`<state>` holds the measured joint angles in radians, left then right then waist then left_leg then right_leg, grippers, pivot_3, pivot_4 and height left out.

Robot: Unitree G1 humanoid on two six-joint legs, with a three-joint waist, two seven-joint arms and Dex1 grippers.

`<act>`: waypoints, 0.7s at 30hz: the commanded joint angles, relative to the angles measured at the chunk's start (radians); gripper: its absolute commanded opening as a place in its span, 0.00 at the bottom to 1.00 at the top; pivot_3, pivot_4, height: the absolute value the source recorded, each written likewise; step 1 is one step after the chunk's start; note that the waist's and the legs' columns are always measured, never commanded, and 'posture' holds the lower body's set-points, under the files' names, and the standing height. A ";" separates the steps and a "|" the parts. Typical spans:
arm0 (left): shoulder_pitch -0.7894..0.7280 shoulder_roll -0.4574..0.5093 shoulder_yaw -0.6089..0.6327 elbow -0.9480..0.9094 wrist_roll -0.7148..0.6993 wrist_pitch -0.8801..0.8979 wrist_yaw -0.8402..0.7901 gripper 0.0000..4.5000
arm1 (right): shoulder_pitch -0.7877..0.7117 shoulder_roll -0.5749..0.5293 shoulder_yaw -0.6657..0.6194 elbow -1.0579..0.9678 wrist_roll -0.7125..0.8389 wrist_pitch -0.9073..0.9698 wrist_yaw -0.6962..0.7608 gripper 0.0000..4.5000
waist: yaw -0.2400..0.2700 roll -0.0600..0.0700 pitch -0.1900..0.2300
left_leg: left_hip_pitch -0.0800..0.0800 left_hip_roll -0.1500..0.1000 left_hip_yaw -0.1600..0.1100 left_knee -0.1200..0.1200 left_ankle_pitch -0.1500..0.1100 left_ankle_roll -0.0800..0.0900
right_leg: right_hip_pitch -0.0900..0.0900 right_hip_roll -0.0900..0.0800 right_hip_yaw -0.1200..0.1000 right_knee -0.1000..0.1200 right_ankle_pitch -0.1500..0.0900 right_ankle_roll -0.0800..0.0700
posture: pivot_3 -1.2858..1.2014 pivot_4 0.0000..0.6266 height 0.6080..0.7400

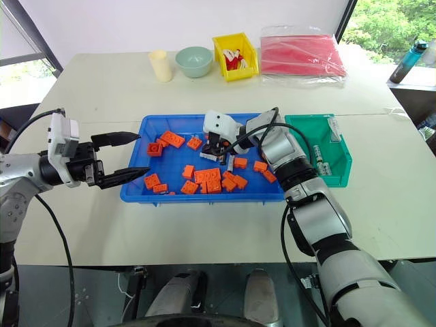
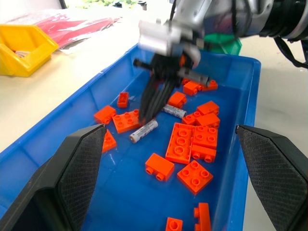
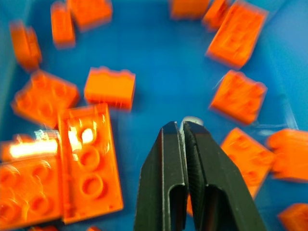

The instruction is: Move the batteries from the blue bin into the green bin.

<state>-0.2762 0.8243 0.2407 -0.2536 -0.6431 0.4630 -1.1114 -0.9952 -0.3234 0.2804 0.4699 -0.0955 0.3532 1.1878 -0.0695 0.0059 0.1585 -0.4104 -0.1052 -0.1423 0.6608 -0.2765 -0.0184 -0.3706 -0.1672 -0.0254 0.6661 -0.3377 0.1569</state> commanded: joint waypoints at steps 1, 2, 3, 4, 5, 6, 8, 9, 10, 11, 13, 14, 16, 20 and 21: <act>-0.010 0.011 0.013 0.001 -0.001 -0.022 -0.010 1.00 | 0.026 -0.011 -0.032 -0.147 0.038 0.118 -0.037 0.04 | 0.000 0.000 0.000 | 0.000 0.000 0.000 0.000 0.000 0.000 | 0.000 0.000 0.000 0.000 0.000 0.000 | 0.52 0.24 0.98; -0.015 0.009 0.008 0.005 0.002 -0.023 -0.011 1.00 | 0.036 -0.011 -0.032 -0.167 0.042 0.145 -0.050 0.04 | 0.000 0.000 0.000 | 0.000 0.000 0.000 0.000 0.000 0.000 | 0.000 0.000 0.000 0.000 0.000 0.000 | 0.52 0.24 0.98; -0.020 0.006 0.003 0.008 0.004 -0.025 -0.011 1.00 | 0.045 -0.011 -0.029 -0.183 0.046 0.164 -0.061 0.04 | 0.000 0.000 0.000 | 0.000 0.000 0.000 0.000 0.000 0.000 | 0.000 0.000 0.000 0.000 0.000 0.000 | 0.52 0.24 0.98; -0.025 0.004 -0.002 0.011 0.005 -0.026 -0.012 1.00 | 0.054 -0.009 -0.025 -0.194 0.048 0.175 -0.070 0.04 | 0.000 0.000 0.000 | 0.000 0.000 0.000 0.000 0.000 0.000 | 0.000 0.000 0.000 0.000 0.000 0.000 | 0.52 0.24 0.98; -0.031 0.002 -0.007 0.014 0.005 -0.027 -0.012 1.00 | 0.061 -0.006 -0.023 -0.199 0.051 0.188 -0.082 0.04 | 0.000 0.000 0.000 | 0.000 0.000 0.000 0.000 0.000 0.000 | 0.000 0.000 0.000 0.000 0.000 0.000 | 0.52 0.24 0.98; -0.038 0.000 -0.012 0.017 0.005 -0.028 -0.013 1.00 | 0.065 -0.003 -0.020 -0.198 0.051 0.191 -0.093 0.09 | 0.000 0.000 0.000 | 0.000 0.000 0.000 0.000 0.000 0.000 | 0.000 0.000 0.000 0.000 0.000 0.000 | 0.52 0.24 0.98; -0.049 -0.001 -0.022 0.023 0.005 -0.031 -0.015 1.00 | 0.069 0.005 -0.013 -0.191 0.044 0.188 -0.125 0.23 | 0.000 0.000 0.000 | 0.000 0.000 0.000 0.000 0.000 0.000 | 0.000 -0.001 0.000 0.000 0.000 0.000 | 0.52 0.24 0.98; -0.053 -0.001 -0.025 0.026 0.005 -0.031 -0.016 1.00 | 0.069 0.008 -0.009 -0.184 0.039 0.183 -0.142 0.33 | 0.000 0.000 0.000 | 0.000 0.000 0.000 0.000 0.000 0.000 | 0.000 -0.001 0.000 0.000 0.000 0.000 | 0.52 0.24 0.98; -0.056 -0.002 -0.028 0.029 0.005 -0.031 -0.018 1.00 | 0.069 0.010 -0.006 -0.178 0.036 0.180 -0.155 0.44 | 0.000 0.000 0.000 | 0.000 0.000 0.000 0.000 0.000 0.000 | 0.000 -0.001 0.000 0.000 0.000 0.000 | 0.52 0.24 0.98; -0.059 -0.002 -0.031 0.031 0.005 -0.031 -0.021 1.00 | 0.070 0.012 -0.002 -0.173 0.035 0.181 -0.164 0.53 | 0.000 0.000 0.000 | 0.000 0.000 0.000 0.000 0.000 0.000 | 0.000 -0.001 0.000 0.000 0.000 0.000 | 0.52 0.24 0.98; -0.064 -0.002 -0.036 0.034 0.006 -0.032 -0.026 1.00 | 0.075 0.012 0.007 -0.167 0.035 0.180 -0.174 0.53 | -0.001 0.000 0.000 | 0.000 0.000 0.001 0.000 0.000 0.000 | 0.000 -0.001 0.000 0.000 0.000 0.000 | 0.52 0.24 0.98; -0.067 -0.002 -0.038 0.037 0.006 -0.032 -0.027 1.00 | 0.078 0.013 0.011 -0.165 0.037 0.178 -0.178 0.53 | -0.001 0.000 0.000 | 0.000 0.000 0.001 0.000 0.000 0.000 | 0.000 -0.001 0.000 0.000 0.000 0.000 | 0.52 0.24 0.98; -0.070 -0.002 -0.041 0.040 0.007 -0.034 -0.029 1.00 | 0.084 0.014 0.020 -0.161 0.040 0.174 -0.184 0.53 | -0.001 0.000 0.000 | 0.000 0.000 0.001 0.000 0.000 0.000 | -0.001 -0.001 0.000 0.000 0.000 0.000 | 0.52 0.24 0.98; -0.072 -0.002 -0.044 0.046 0.010 -0.039 -0.030 1.00 | 0.097 0.032 0.040 -0.134 0.037 0.156 -0.203 0.53 | 0.000 0.000 0.000 | 0.000 0.000 0.001 0.000 0.000 0.000 | 0.000 -0.001 0.000 0.000 0.000 0.000 | 0.52 0.24 0.98; -0.072 -0.002 -0.045 0.047 0.010 -0.040 -0.030 1.00 | 0.100 0.038 0.045 -0.126 0.035 0.149 -0.209 0.53 | 0.000 0.000 0.000 | 0.000 0.000 0.001 0.000 0.000 0.000 | 0.000 -0.001 0.000 0.000 0.000 0.000 | 0.52 0.24 0.98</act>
<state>-0.3292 0.8190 0.1811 -0.1999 -0.6345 0.4441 -1.1389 -0.8944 -0.2985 0.3143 0.3460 -0.0642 0.5248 0.9895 -0.0699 0.0058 0.1585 -0.4104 -0.1054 -0.1417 0.6607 -0.2765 -0.0184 -0.3709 -0.1677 -0.0253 0.6662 -0.3377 0.1570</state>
